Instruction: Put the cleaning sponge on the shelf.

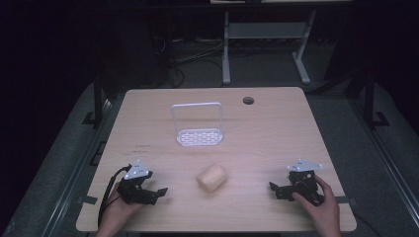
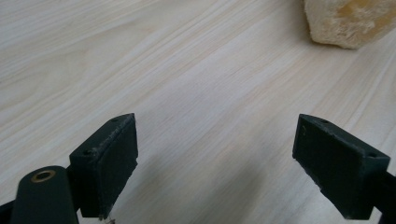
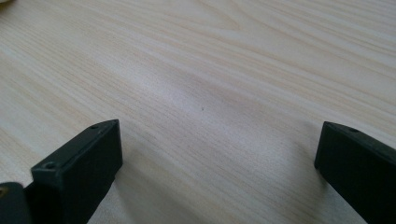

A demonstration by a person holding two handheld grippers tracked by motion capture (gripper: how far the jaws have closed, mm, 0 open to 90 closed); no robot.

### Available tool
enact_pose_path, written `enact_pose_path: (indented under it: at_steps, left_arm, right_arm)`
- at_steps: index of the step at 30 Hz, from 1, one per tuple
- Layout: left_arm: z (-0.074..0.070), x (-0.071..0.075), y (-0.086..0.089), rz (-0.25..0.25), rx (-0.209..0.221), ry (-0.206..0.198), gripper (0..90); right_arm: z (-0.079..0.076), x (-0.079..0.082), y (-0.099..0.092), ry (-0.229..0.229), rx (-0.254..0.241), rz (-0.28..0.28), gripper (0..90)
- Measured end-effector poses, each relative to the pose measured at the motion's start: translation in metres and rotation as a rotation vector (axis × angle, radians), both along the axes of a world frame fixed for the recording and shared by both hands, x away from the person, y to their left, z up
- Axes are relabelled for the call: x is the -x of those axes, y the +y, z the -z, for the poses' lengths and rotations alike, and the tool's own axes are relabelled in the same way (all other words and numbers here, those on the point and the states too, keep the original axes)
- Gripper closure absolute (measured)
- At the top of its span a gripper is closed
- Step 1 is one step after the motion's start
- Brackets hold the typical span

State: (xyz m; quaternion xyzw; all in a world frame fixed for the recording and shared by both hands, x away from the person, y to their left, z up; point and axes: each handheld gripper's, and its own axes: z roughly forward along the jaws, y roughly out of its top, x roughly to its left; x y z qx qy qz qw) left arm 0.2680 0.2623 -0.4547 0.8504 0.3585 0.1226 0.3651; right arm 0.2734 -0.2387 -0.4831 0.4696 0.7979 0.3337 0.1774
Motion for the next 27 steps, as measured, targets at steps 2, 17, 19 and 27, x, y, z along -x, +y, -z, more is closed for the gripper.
enact_pose_path:
  at_steps: [2,17,19,27]
  left_arm:
    - [-0.002,-0.001,-0.003,0.004,0.003,-0.004,13.7]
    - [-0.016,-0.009,-0.017,0.031,0.022,-0.016,14.0]
    - [-0.018,-0.01,-0.021,0.04,0.027,-0.02,14.0]
    - [-0.022,-0.015,-0.032,0.061,0.024,-0.026,14.0]
  right_arm:
    - [0.0,0.0,0.0,0.0,0.0,0.0,0.7]
    - [0.0,0.0,0.0,0.0,0.0,0.0,0.7]
    - [0.0,0.0,0.0,0.0,0.0,0.0,0.7]
    - [0.0,0.0,0.0,-0.001,0.0,0.0,0.7]
